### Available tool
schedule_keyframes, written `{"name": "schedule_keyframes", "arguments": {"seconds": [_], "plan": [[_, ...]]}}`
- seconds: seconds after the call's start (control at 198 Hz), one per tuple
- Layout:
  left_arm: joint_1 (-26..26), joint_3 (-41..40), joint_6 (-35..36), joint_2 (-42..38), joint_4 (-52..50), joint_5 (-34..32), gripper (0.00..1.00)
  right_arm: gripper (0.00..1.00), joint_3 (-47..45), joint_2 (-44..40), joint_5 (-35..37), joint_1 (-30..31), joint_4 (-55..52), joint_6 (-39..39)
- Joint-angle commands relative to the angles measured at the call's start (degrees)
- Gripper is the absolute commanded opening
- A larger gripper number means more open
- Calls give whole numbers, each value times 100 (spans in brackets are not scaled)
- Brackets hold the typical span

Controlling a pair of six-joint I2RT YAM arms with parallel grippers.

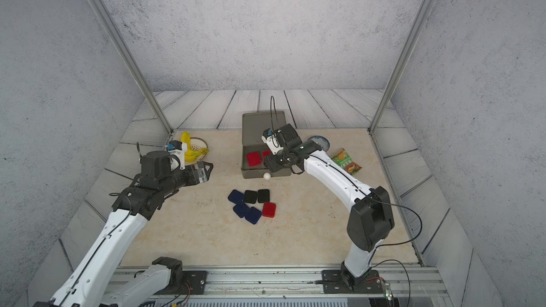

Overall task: Place the brooch boxes into the drawer by color
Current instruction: Place the brooch box in the drawer.

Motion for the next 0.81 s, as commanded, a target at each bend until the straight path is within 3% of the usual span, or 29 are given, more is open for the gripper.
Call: {"name": "schedule_keyframes", "arguments": {"seconds": [0.0, 0.5, 0.804], "plan": [[-34, 170, 169, 56, 33, -12, 98, 53, 317, 380, 61, -41, 15, -67], [-34, 98, 228, 149, 51, -30, 98, 53, 702, 946, 362, -38, -65, -191], [-34, 67, 223, 185, 78, -37, 98, 56, 893, 1102, -241, -33, -57, -329]]}}
